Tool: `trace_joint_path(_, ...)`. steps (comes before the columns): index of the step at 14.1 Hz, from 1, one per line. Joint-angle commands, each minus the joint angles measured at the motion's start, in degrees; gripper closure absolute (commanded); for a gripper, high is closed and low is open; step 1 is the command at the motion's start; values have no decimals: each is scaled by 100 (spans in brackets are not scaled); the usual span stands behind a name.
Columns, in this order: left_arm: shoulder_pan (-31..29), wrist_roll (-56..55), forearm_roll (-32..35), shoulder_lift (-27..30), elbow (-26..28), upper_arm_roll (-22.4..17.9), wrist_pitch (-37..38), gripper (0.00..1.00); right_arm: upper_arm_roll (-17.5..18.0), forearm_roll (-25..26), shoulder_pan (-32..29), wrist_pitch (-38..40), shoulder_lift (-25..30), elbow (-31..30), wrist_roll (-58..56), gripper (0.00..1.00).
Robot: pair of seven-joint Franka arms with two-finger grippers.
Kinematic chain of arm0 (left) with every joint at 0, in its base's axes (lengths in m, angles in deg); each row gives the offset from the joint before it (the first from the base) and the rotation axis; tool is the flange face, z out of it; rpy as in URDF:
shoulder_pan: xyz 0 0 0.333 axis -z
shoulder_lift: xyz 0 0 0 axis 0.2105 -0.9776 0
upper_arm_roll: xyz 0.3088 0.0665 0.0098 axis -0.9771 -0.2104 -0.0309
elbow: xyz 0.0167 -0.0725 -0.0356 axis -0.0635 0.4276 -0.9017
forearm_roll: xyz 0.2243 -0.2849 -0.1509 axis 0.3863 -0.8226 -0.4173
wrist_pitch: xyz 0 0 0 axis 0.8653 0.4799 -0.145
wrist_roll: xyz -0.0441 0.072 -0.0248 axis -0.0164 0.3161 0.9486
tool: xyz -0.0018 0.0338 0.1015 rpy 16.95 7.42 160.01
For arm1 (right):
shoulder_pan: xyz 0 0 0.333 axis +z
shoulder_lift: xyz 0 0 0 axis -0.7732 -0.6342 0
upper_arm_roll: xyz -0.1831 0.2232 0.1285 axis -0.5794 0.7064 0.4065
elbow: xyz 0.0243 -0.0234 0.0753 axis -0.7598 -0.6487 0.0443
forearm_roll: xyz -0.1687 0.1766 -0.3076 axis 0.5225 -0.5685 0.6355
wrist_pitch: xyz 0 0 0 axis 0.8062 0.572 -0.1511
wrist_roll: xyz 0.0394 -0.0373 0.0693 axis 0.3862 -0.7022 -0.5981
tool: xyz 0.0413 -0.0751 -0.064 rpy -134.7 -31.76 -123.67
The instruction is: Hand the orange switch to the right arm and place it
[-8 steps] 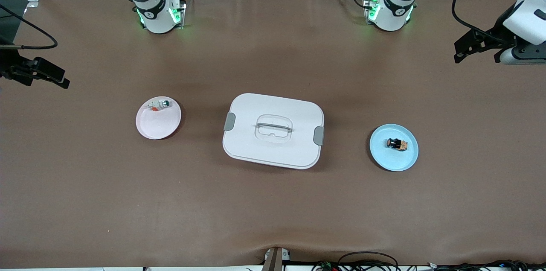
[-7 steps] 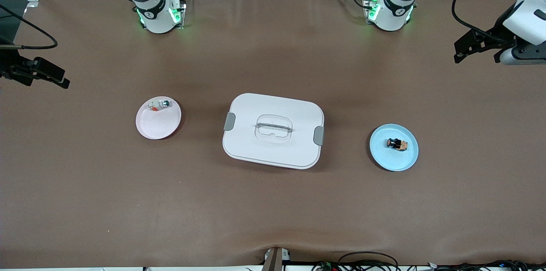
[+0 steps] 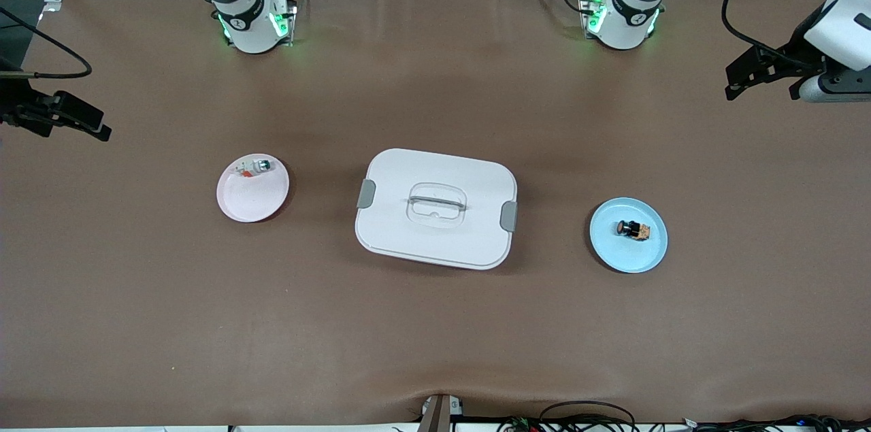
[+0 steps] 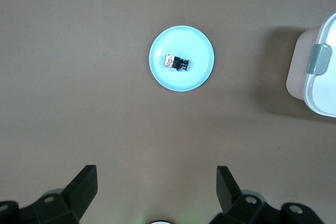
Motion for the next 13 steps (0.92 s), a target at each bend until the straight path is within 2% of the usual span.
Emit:
trace_joint_path(1, -25, 65, -3, -324, -384, -13, 159, 0, -11, -10, 12, 17, 138, -111, 86, 0)
trace_joint_path(7, 27, 92, -21, -500, 81, 4, 81, 0, -11, -28, 4, 132, 138, -102, 95, 0)
trace_joint_path(13, 10, 100, -3, -509, 1530, 22, -1754, 0, -11, -72, -5, 149, 129, -102, 25, 0)
